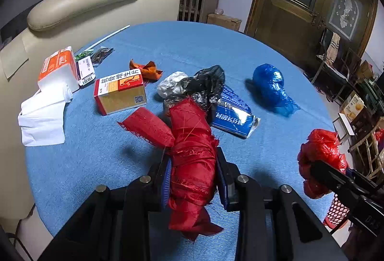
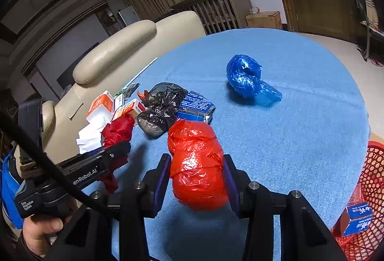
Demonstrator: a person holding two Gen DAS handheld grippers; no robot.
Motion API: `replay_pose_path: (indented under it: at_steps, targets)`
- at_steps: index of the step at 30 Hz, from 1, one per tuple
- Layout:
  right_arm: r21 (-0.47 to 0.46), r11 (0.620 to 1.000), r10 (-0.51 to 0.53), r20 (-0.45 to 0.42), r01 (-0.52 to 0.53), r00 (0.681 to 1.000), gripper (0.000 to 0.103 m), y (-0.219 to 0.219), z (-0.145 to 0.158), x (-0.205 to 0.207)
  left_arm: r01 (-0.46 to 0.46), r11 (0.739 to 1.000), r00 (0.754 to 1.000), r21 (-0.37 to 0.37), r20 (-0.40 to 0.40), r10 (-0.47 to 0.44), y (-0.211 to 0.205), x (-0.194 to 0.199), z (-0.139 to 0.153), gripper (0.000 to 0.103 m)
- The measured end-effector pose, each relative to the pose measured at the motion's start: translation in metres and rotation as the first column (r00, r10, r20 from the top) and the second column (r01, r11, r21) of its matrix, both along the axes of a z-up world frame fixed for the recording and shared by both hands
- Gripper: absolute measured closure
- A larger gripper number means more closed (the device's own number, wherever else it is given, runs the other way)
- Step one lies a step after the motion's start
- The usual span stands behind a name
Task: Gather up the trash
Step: 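Carry both bags to the red basket and open the right tool over it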
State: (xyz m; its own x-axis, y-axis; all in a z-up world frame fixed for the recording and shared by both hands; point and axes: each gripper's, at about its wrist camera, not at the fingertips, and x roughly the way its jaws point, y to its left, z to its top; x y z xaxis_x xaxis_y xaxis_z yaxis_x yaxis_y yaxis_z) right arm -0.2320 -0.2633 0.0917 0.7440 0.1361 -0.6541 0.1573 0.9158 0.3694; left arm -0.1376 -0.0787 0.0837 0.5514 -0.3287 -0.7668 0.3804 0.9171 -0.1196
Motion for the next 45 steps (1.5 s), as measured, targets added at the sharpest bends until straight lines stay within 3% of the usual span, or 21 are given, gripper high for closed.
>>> replay_pose_path:
  at_steps: [16,30,37,45]
  targets:
    - [-0.002,0.999,-0.048,-0.004,0.048,0.999,0.057,-0.011,0.0,-0.008,0.003,1.0,1.0,0.016,0.001,-0.003,-0.003,0.0,-0.001,0.069]
    - [0.032,0.982,-0.186,0.022,0.185,0.982,0.057,-0.055,0.002,-0.054,0.098,0.989,0.993,0.106,0.05,-0.104,-0.059,-0.018,0.002,0.069]
    - [0.04,0.954,-0.299,0.029,0.298,0.954,0.057,-0.091,0.002,-0.096,0.162,0.978,0.982,0.133,0.072,-0.172,-0.085,-0.037,0.005,0.069]
    - [0.051,0.887,-0.46,0.001,0.459,0.888,0.057,-0.142,-0.007,-0.154,0.239,0.963,0.964,0.127,0.086,-0.251,-0.116,-0.057,0.011,0.069]
